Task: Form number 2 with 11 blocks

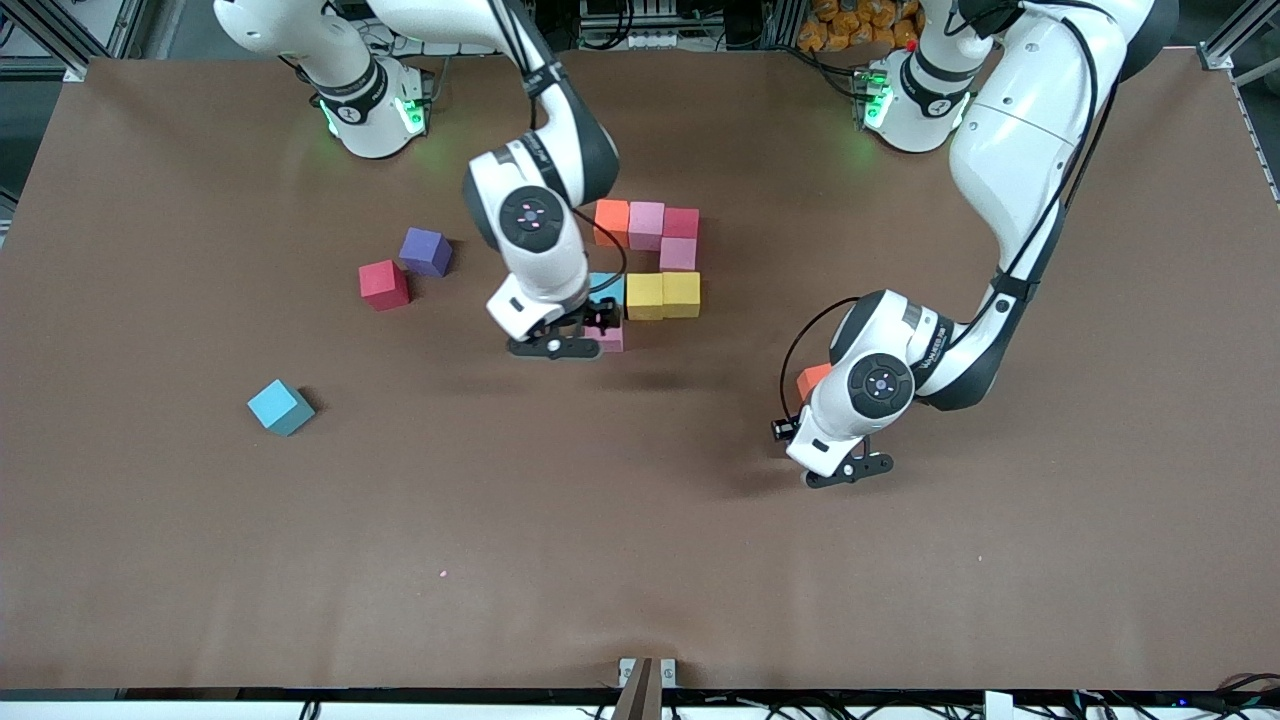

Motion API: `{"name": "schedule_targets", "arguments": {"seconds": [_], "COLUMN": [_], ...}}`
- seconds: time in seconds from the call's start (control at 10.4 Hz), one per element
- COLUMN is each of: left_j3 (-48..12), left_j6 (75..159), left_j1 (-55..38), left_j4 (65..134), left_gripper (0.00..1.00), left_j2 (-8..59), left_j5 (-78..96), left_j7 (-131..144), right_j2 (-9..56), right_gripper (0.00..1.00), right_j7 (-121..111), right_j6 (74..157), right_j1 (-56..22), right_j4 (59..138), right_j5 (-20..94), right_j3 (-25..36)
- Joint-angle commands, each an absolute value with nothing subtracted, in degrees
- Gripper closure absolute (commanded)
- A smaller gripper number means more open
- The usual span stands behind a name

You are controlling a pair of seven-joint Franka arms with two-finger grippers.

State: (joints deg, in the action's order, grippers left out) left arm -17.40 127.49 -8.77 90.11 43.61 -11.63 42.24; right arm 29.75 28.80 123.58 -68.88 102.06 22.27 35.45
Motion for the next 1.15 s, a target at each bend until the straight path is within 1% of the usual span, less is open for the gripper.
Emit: {"name": "schedule_targets", "arguments": {"seconds": [0.0, 0.19, 0.48, 0.67, 0.77, 0.87, 0.96, 1.06], "left_j3": [-17.3, -17.7, -17.6, -17.8, -17.8, -17.7, -17.7, -17.7], "left_j6": [126.6, 126.7, 127.2, 130.5, 132.4, 135.0, 135.5, 135.6], "left_j1": [-9.2, -11.2, -18.5, -24.7, -26.0, -28.9, -30.0, -31.7], "left_j4": [90.3, 88.5, 82.6, 79.4, 78.2, 76.5, 74.5, 73.0], "left_gripper": [0.67, 0.70, 0.70, 0.70, 0.72, 0.74, 0.77, 0.83], "left_j2": [42.8, 42.8, 43.7, 45.7, 46.9, 48.7, 50.3, 51.4], "left_j5": [-12.5, -12.6, -12.5, -12.4, -12.4, -12.3, -11.6, -11.0], "left_j7": [45.5, 47.5, 51.2, 54.8, 56.3, 56.9, 57.6, 59.2], "right_j2": [29.0, 29.2, 29.8, 31.2, 31.5, 32.1, 33.5, 35.1], "right_gripper": [0.00, 0.00, 0.00, 0.00, 0.00, 0.00, 0.00, 0.00], "right_j7": [29.4, 29.4, 29.3, 29.4, 29.4, 29.7, 30.1, 30.3], "right_j6": [123.1, 123.1, 123.7, 124.1, 124.1, 124.2, 125.7, 128.5], "right_j1": [-67.6, -60.7, -48.7, -40.9, -37.4, -35.3, -34.2, -33.5], "right_j4": [103.3, 103.3, 103.1, 103.0, 103.1, 103.1, 103.3, 103.5], "right_j5": [21.4, 21.4, 21.3, 21.3, 21.3, 21.3, 21.4, 21.5], "right_j3": [39.4, 39.8, 39.8, 39.7, 39.7, 39.6, 39.6, 39.6]}}
